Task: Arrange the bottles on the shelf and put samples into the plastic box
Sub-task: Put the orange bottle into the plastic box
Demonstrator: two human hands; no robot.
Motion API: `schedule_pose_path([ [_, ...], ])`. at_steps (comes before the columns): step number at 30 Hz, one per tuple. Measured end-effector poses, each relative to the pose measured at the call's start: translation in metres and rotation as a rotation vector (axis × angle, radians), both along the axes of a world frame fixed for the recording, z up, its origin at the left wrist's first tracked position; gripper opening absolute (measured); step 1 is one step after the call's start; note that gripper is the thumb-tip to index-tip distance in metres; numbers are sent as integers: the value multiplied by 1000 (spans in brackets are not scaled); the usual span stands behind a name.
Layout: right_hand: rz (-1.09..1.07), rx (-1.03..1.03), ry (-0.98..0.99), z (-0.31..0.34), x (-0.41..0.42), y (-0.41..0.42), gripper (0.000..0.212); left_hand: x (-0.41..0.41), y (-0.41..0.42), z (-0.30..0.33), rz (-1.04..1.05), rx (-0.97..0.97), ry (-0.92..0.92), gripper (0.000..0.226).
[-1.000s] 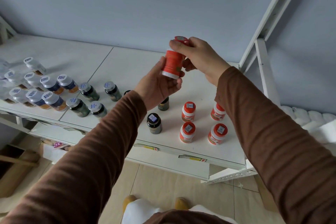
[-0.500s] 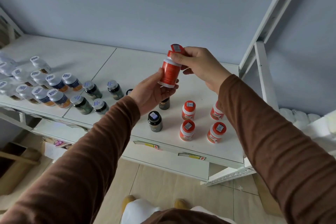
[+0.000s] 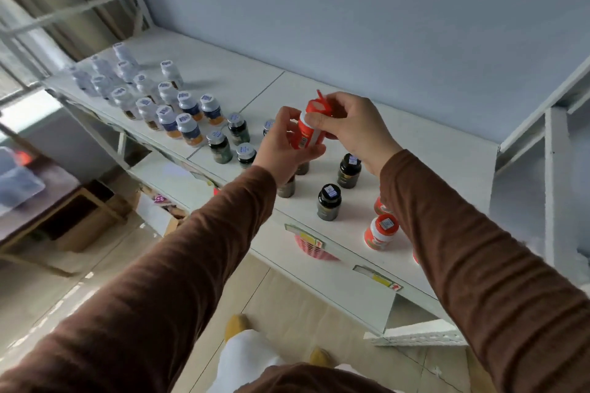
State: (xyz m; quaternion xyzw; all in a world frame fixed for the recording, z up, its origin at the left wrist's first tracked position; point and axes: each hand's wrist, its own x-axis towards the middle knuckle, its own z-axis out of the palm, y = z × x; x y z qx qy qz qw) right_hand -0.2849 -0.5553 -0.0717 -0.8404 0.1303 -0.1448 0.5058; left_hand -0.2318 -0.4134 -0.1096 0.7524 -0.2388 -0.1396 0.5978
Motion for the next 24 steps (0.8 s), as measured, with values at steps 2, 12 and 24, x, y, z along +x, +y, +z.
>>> schedule_pose_path([
  [2,68,-53,10,0,14,28,42,10,33,-2,46,60,-33,53],
  [12,412,-146,57,-18,82,207,43,52,261,-23,255,808,-303,50],
  [24,671,-191,127,-47,172,481,42,96,542,-56,475,1039,-127,50],
])
